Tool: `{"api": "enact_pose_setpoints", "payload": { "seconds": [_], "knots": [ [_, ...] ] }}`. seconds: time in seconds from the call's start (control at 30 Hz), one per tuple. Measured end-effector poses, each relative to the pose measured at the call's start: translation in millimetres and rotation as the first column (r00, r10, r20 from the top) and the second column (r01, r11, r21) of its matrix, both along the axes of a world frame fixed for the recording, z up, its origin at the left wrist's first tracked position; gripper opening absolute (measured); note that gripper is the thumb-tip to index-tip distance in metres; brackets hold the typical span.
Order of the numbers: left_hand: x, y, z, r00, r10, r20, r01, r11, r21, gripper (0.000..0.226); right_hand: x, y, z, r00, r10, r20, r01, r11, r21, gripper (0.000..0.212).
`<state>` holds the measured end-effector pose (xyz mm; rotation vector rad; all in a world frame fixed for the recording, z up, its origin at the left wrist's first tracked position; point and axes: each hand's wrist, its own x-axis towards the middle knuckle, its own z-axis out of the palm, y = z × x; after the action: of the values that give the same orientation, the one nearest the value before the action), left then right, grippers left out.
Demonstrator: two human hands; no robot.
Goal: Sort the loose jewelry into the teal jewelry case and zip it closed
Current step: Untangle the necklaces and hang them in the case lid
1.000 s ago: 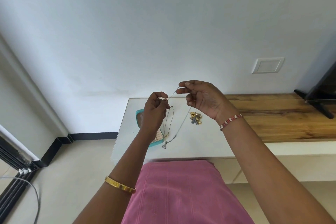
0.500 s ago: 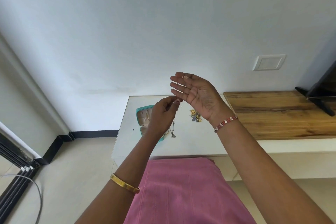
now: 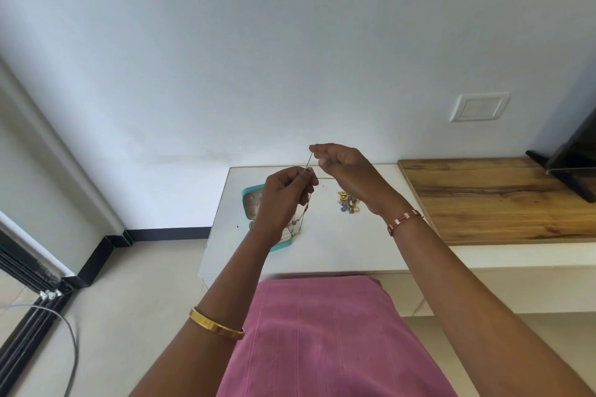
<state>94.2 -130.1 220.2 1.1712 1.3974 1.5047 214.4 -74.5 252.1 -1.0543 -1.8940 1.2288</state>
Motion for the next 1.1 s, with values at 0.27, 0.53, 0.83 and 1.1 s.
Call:
{"api": "enact_pose_setpoints", "payload": {
  "seconds": [0.27,0.53,0.83,1.1],
  "knots": [
    [-10.4,-1.0,1.2,0.986,-0.028,0.166,0.032,0.999,-0.023,0.031,7.7,-2.3,-16.1,0.972,0.034,0.232,-0.029,0.999,-0.025,0.023],
    [-11.6,-2.9,2.2,0.949,-0.083,0.303,0.096,0.995,-0.026,0.029,14.3,-8.1,-20.2,0.98,0.113,0.165,-0.094,0.988,-0.12,0.02],
    [-10.5,-3.2,0.5,0.942,-0.141,0.304,0.167,0.984,-0.063,0.03,10.1,-11.6,-14.5,0.991,0.126,0.049,-0.119,0.986,-0.12,0.009],
    [-16.8,-2.1,-7.9,0.962,-0.076,0.263,0.126,0.976,-0.177,0.025,6.6,-1.2,-23.4,0.972,0.104,-0.209,-0.154,0.959,-0.239,0.02]
  ]
}}
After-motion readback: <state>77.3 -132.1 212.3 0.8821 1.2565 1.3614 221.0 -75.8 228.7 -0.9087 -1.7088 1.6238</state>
